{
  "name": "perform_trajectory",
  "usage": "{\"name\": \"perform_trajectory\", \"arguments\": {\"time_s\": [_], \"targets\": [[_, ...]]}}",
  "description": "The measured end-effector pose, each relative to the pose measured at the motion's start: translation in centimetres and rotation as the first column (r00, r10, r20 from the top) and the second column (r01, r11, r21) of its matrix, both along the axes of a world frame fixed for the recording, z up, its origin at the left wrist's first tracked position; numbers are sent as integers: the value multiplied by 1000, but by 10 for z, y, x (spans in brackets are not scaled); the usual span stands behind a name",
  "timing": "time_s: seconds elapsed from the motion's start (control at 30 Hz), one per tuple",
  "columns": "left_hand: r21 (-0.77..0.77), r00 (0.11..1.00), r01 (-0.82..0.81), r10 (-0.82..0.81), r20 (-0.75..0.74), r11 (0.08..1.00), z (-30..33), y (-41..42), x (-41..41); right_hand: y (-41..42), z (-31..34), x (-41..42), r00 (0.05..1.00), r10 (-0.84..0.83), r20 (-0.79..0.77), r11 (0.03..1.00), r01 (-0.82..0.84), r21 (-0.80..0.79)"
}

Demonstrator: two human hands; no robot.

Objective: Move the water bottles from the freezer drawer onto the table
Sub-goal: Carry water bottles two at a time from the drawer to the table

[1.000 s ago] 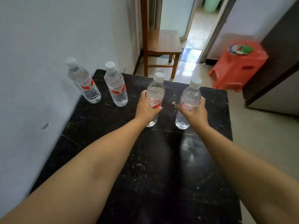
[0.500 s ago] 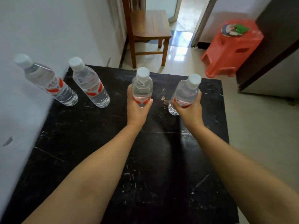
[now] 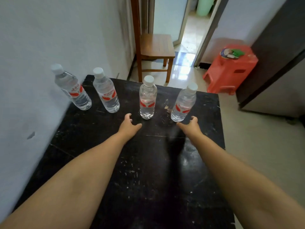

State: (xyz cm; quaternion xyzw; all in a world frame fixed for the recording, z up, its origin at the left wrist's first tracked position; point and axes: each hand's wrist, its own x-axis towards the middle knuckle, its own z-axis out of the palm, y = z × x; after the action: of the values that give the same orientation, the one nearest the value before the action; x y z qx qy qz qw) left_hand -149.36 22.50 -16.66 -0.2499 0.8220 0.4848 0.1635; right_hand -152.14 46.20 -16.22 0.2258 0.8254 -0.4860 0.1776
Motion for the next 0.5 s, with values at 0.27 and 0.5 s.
{"name": "perform_trajectory", "arguments": {"time_s": [0.27, 0.5], "targets": [[-168, 992, 106, -94, 79, 980, 32, -33, 95, -41, 39, 73, 876, 454, 164, 849, -481, 219], [-309, 968, 245, -219, 119, 919, 50, -73, 232, -118, 63, 178, 576, 774, 262, 479, -804, 353]]}}
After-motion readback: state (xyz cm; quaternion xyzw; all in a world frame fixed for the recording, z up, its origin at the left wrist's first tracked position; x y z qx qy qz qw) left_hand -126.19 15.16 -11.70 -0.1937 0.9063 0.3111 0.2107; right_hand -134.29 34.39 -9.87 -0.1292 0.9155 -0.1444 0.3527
